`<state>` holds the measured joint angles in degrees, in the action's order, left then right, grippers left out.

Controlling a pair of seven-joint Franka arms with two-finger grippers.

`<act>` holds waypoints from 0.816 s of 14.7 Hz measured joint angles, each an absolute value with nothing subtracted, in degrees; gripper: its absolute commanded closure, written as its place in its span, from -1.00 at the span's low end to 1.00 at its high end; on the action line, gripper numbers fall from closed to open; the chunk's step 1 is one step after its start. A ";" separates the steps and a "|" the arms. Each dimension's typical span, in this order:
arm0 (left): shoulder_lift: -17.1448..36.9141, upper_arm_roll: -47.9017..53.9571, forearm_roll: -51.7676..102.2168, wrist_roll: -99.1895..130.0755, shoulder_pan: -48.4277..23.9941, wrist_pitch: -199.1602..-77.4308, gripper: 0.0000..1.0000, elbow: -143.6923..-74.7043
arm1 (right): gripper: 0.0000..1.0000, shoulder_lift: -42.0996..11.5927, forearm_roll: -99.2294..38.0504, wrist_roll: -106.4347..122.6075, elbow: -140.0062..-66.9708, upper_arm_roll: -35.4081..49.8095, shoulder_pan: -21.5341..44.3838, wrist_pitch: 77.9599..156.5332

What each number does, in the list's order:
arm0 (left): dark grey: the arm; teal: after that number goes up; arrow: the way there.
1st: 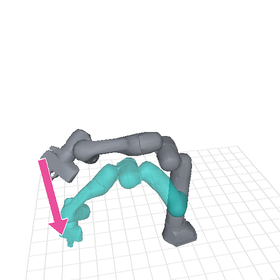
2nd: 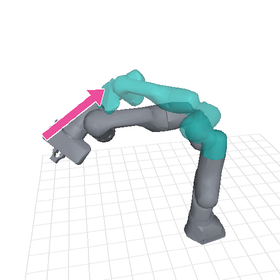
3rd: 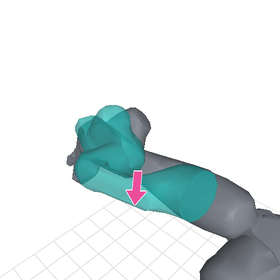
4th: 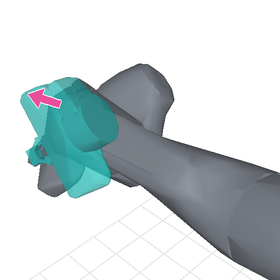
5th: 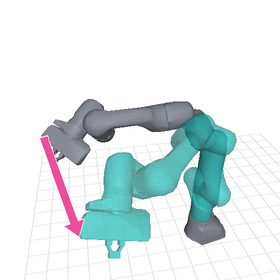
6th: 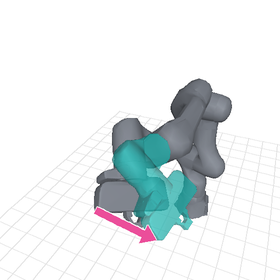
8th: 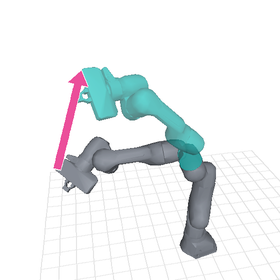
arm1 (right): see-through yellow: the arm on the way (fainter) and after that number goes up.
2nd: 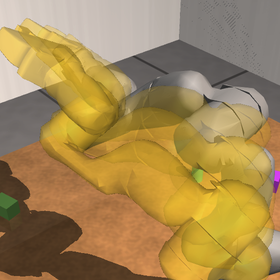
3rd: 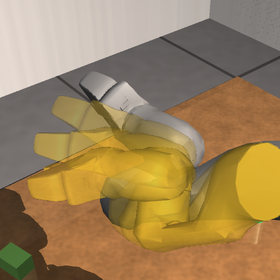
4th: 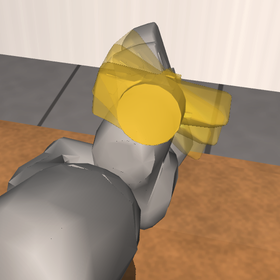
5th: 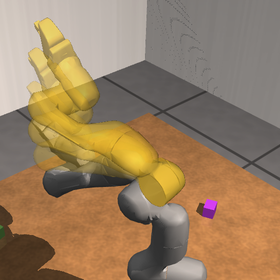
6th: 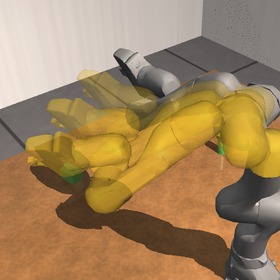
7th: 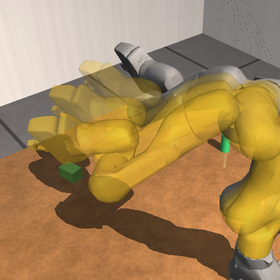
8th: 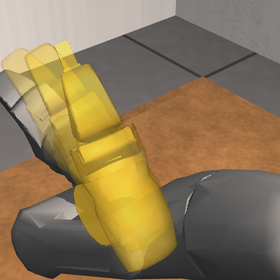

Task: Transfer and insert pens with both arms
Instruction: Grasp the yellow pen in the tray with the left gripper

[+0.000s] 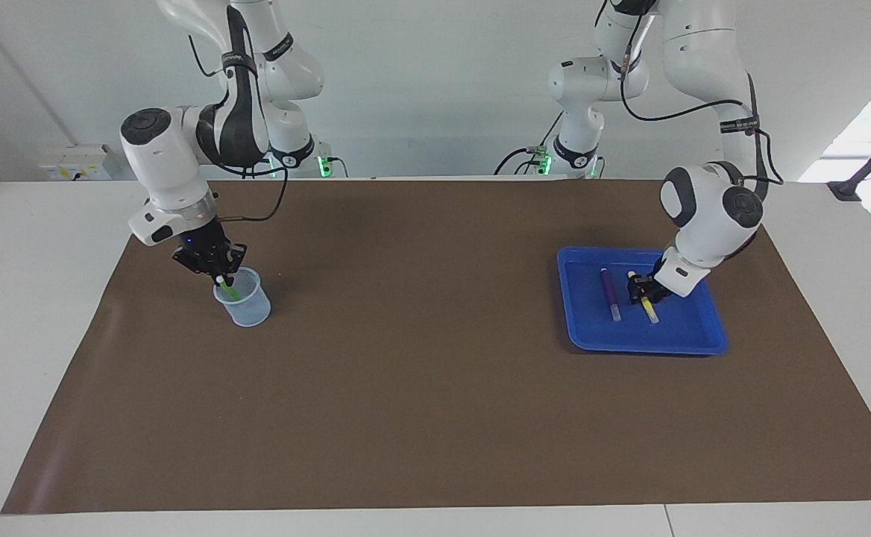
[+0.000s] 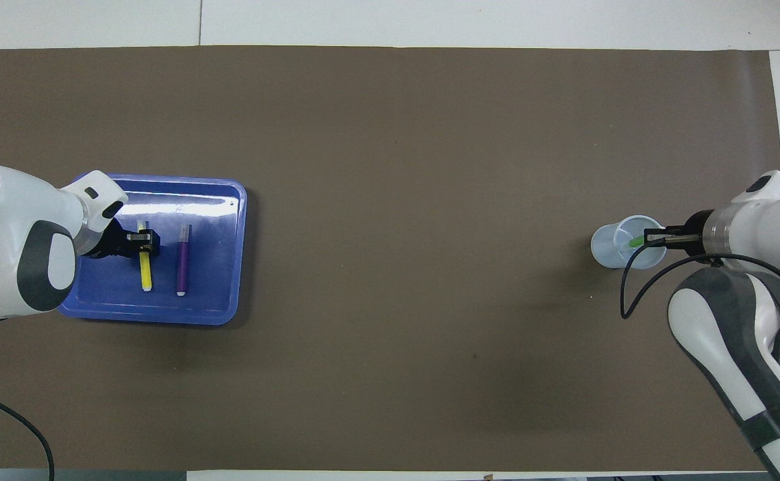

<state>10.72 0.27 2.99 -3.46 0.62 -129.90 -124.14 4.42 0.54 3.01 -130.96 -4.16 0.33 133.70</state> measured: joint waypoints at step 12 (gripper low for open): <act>10.70 0.20 2.91 -3.46 1.19 -130.58 1.00 -123.89 | -0.25 4.42 3.34 3.01 -131.00 -4.16 0.33 133.73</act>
